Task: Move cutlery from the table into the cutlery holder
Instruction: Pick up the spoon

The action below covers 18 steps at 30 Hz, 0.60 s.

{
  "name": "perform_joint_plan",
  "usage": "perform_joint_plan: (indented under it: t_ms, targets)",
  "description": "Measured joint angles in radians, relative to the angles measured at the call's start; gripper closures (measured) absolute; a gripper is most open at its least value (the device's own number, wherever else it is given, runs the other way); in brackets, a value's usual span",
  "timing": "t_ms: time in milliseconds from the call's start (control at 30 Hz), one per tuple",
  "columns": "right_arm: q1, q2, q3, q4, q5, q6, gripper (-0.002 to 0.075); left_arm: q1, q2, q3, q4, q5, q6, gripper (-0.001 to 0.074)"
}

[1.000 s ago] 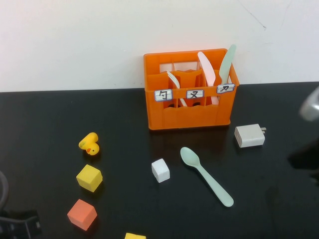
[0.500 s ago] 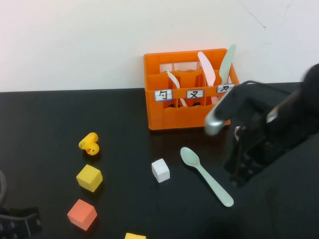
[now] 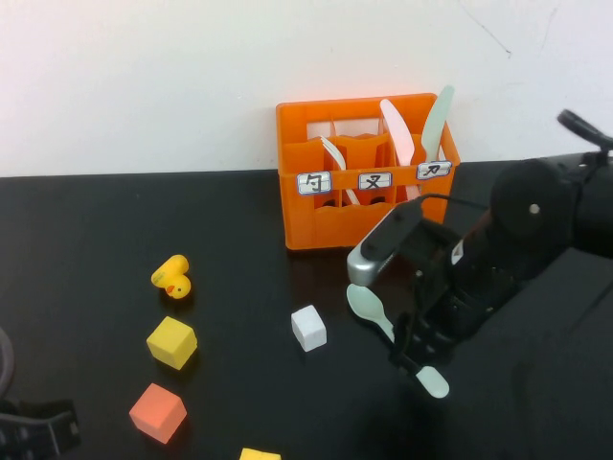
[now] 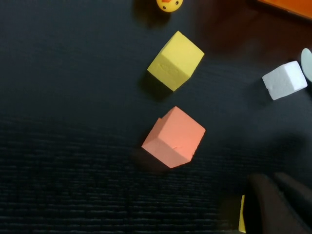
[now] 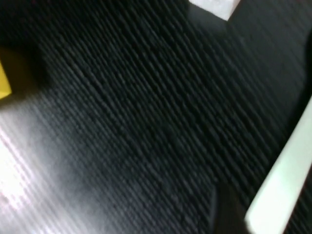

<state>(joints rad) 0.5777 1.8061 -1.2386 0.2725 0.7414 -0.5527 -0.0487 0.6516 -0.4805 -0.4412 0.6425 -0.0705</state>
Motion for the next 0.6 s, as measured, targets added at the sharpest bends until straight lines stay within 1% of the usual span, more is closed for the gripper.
perform_joint_plan:
  t_ms: [67, 167, 367, 600]
  targets:
    - [0.000, 0.022, -0.019, 0.000, 0.000, 0.000, 0.0337, 0.000, 0.000, 0.000, -0.002, 0.000, 0.007, 0.0736]
    - [0.000, 0.051, -0.055, 0.000, 0.000, 0.000, 0.0308, 0.000, 0.000, 0.000, -0.013, 0.000, 0.011, 0.0736]
    - [0.002, 0.112, -0.103, -0.064, -0.012, 0.008, 0.0291, 0.000, 0.000, 0.000, -0.016, 0.000, 0.015, 0.0736]
    - [0.002, 0.167, -0.108, -0.068, -0.063, 0.012, 0.0286, 0.000, 0.000, 0.009, -0.029, -0.008, 0.015, 0.0736]
